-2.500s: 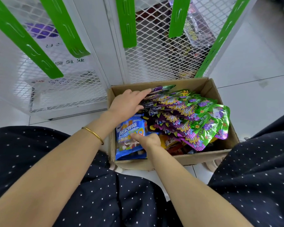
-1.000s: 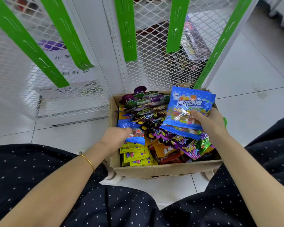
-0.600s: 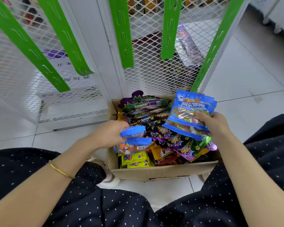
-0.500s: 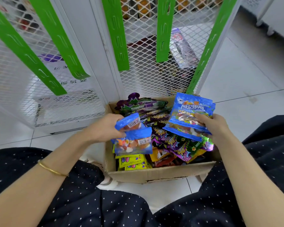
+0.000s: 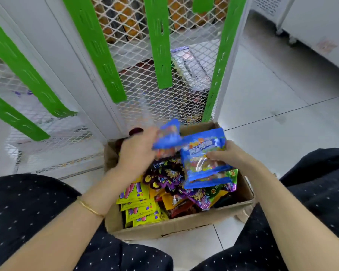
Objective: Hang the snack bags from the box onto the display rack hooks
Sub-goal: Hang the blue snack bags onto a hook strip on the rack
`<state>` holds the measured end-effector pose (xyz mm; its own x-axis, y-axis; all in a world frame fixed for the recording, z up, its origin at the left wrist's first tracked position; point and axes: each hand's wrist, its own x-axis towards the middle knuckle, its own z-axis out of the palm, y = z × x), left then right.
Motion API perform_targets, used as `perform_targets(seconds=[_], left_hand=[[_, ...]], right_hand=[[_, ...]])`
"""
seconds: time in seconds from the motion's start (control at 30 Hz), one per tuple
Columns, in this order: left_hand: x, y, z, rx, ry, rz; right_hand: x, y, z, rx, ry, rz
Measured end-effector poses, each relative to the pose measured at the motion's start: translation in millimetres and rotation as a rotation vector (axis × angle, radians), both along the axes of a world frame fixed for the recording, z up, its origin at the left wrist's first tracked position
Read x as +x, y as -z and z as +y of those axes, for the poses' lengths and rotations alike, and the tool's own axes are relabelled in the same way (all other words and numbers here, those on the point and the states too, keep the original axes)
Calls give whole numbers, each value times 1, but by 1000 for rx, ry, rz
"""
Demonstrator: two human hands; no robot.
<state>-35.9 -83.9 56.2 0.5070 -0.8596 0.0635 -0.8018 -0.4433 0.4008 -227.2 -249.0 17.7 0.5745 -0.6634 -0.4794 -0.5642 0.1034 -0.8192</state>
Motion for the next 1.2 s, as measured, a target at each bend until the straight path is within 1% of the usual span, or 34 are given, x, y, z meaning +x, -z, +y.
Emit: perform_targets(seconds=[0.03, 0.07, 0.13, 0.2, 0.27, 0.3, 0.33, 0.43, 0.53, 0.6, 0.67, 0.77, 0.9, 0.97, 1.03, 1.13, 1.2], left_hand=[[-8, 14, 3, 153, 116, -109], [-18, 27, 7, 267, 225, -176], [-31, 46, 14, 389, 341, -222], [-35, 54, 19, 437, 363, -214], [-36, 57, 26, 487, 383, -184], [-35, 57, 29, 507, 384, -147], [-35, 55, 31, 523, 377, -98], [-30, 45, 30, 520, 328, 67], [-26, 40, 26, 470, 290, 182], [-29, 41, 26, 456, 296, 189], [-32, 42, 27, 418, 290, 152], [-32, 41, 24, 345, 265, 114], [-24, 41, 15, 258, 184, 219], [-20, 42, 8, 228, 149, 240], [-19, 44, 2, 220, 137, 219], [-22, 50, -2, 274, 184, 37], [-23, 52, -1, 277, 196, -39]], right_hand=[[4, 4, -1, -79, 8, -8], [8, 8, 0, -154, 13, 2], [11, 17, 0, -230, -81, 145], [10, 23, 3, -230, -189, 266], [6, 24, 6, -224, -237, 317], [4, 26, 8, -240, -222, 317], [3, 28, 9, -279, -163, 286], [-1, 23, 15, -378, 93, 65], [-7, 19, 13, -284, 207, -86], [-13, 10, 12, -176, 288, -143], [-18, 4, 6, -94, 376, -197], [-21, -1, -5, -55, 450, -268], [-16, -5, -11, -3, 499, -299], [-14, -3, -12, 20, 545, -321], [-12, 0, -13, 47, 599, -348], [-8, 4, -13, 60, 664, -387], [-6, 5, -14, 56, 680, -403]])
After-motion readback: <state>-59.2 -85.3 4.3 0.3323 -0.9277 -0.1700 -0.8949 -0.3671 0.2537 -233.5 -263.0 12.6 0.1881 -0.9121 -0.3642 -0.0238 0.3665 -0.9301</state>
